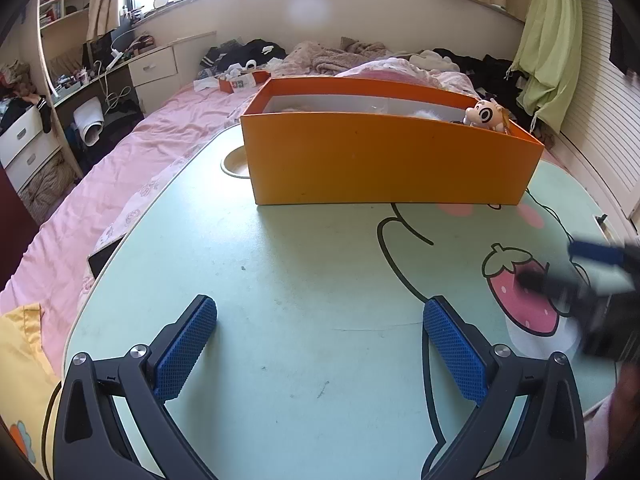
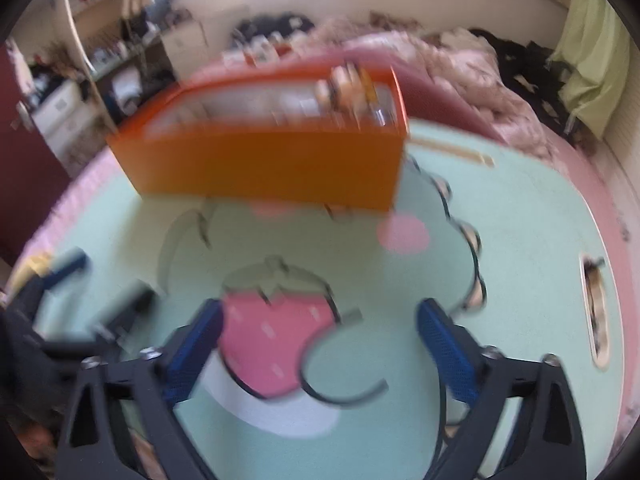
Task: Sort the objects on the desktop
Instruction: 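Grasp the brown fuzzy ball in the orange box with the right tool, place it on the table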
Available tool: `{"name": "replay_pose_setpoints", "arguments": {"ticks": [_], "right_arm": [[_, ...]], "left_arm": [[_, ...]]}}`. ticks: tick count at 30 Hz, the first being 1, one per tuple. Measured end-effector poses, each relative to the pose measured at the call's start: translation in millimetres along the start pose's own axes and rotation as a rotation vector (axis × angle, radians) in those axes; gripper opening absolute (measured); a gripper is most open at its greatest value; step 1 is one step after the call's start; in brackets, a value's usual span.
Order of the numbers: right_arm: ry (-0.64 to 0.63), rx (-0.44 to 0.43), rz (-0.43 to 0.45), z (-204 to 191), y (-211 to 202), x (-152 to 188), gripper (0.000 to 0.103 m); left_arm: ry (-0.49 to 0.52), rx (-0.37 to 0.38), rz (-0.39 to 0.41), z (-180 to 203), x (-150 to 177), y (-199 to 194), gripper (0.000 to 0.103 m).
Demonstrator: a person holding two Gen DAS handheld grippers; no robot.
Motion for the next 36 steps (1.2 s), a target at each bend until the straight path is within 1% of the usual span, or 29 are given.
{"name": "replay_pose_setpoints", "arguments": {"ticks": [1,3,4,5,6,7,8,9,10,11,12,14,17,18,19,20,21,23,25,28,29,31,32,33,36], "right_arm": [[-0.005,-0.016,0.017,-1.9,-4.2,-8.4,0.09],[-0.028,-0.062,0.083,-17.1,-19.8,-43.9,0.089],[-0.058,-0.106,0.098,-29.1,-24.2,-62.4,0.087],[-0.089,-0.156,0.093,-44.1,-23.6,-82.0,0.085],[-0.107,-0.195,0.073,-58.4,-17.9,-98.9,0.079],[-0.118,-0.213,0.049,-69.4,-10.3,-111.2,0.068],[-0.135,-0.212,0.013,-84.3,4.9,-127.5,0.063],[-0.152,-0.202,-0.01,-94.8,16.9,-136.8,0.056],[-0.181,-0.186,-0.038,-104.9,32.2,-147.0,0.052],[-0.238,-0.152,-0.08,-119.7,53.7,-155.7,0.051],[-0.265,-0.136,-0.101,-125.7,65.1,-155.8,0.05],[-0.332,-0.087,-0.172,-138.8,96.8,-157.6,0.05],[-0.365,-0.051,-0.229,-142.2,123.5,-156.8,0.049],[-0.369,-0.047,-0.238,-142.2,128.1,-156.4,0.047],[-0.374,-0.047,-0.249,-144.0,132.6,-155.8,0.034],[-0.38,-0.057,-0.264,-144.8,135.4,-154.6,0.023],[-0.387,-0.071,-0.272,-145.3,135.6,-152.7,0.024],[-0.4,-0.07,-0.251,-149.3,129.9,-153.4,0.024],[-0.384,-0.073,-0.23,-147.2,118.2,-152.8,0.024],[-0.328,-0.109,-0.147,-134.2,84.5,-157.1,0.024],[-0.306,-0.133,-0.108,-127.7,66.3,-156.9,0.024],[-0.274,-0.186,-0.063,-118.0,35.3,-151.8,0.024],[-0.256,-0.222,-0.042,-109.7,14.3,-143.5,0.024],[-0.248,-0.239,-0.034,-104.0,1.7,-135.3,0.024],[-0.241,-0.262,-0.05,-90.8,-19.1,-105.5,0.024]], "left_arm": [[0.0,0.0,0.003,0.3,-0.2,0.0,0.103],[0.002,0.002,0.006,1.7,-0.4,0.3,0.103],[0.005,0.004,0.008,2.5,-0.8,0.2,0.103],[0.007,0.005,0.009,3.1,-1.0,0.2,0.103],[0.007,0.007,0.01,3.2,-1.1,0.4,0.103],[0.008,0.008,0.011,3.2,-1.0,0.4,0.103],[0.008,0.009,0.013,3.0,-1.2,0.3,0.103],[0.009,0.01,0.014,2.9,-1.3,0.4,0.103],[0.01,0.01,0.016,2.5,-1.4,0.5,0.103],[0.011,0.011,0.017,2.6,-1.2,0.6,0.103],[0.012,0.013,0.018,2.8,-0.6,0.7,0.103],[0.013,0.017,0.022,1.9,0.8,0.8,0.103],[0.013,0.024,0.026,0.1,1.8,0.5,0.103],[0.014,0.026,0.027,-0.2,2.2,0.5,0.103],[0.014,0.027,0.028,-0.4,2.1,0.5,0.103],[0.015,0.029,0.029,-1.0,2.1,0.6,0.103],[0.015,0.03,0.03,-1.1,2.2,0.6,0.103],[0.017,0.033,0.032,-0.8,2.5,0.4,0.103],[0.017,0.034,0.033,-0.7,2.9,-0.1,0.103],[0.017,0.033,0.033,-0.6,2.9,-0.2,0.103],[0.017,0.033,0.032,-0.7,2.9,-0.2,0.103],[0.017,0.033,0.033,-0.8,3.0,-0.2,0.103],[0.017,0.033,0.033,-0.7,3.0,-0.3,0.103],[0.017,0.033,0.033,-0.7,3.0,-0.3,0.103],[0.017,0.032,0.033,0.1,2.4,-0.5,0.103]]}}
Point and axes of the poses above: each gripper's, at about its wrist camera, not at the fingertips, and y roughly the way its jaws point, z to its right, x to its underside, the point moved 3 cm from there along y, roughly the way its jaws point, and after that the axes turned 3 degrees about x, right-handed, at the moved point
